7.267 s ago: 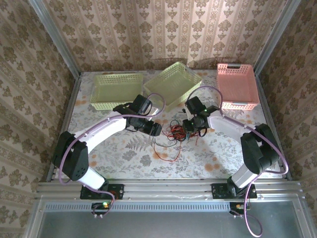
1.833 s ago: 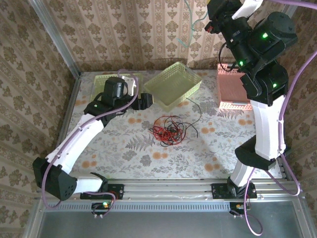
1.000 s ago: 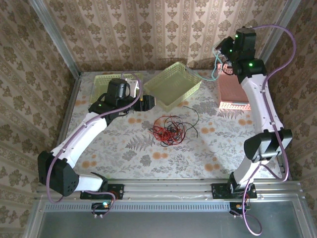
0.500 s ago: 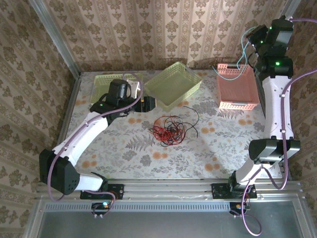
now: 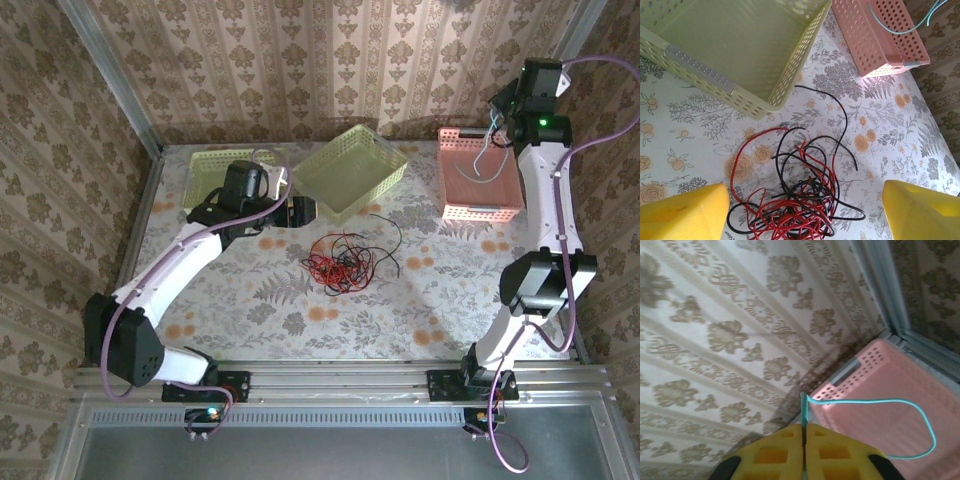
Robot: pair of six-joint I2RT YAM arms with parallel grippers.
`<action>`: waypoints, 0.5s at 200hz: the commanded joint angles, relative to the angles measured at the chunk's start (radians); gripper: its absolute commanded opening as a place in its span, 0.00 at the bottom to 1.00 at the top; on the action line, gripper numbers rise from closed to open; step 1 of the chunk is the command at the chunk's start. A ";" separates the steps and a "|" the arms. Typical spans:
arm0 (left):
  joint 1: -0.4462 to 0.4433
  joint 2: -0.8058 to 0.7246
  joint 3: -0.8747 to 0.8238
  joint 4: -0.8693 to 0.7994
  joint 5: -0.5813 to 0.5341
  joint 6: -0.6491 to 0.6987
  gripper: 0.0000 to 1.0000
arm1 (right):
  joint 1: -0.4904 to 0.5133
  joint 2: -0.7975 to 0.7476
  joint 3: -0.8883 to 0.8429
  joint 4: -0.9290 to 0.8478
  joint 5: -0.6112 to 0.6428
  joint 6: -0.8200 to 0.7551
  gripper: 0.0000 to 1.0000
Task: Untangle the cables
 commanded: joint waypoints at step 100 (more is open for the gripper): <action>0.005 0.006 -0.009 0.009 0.004 -0.011 0.81 | 0.239 -0.226 -0.494 0.146 -0.020 -0.154 0.43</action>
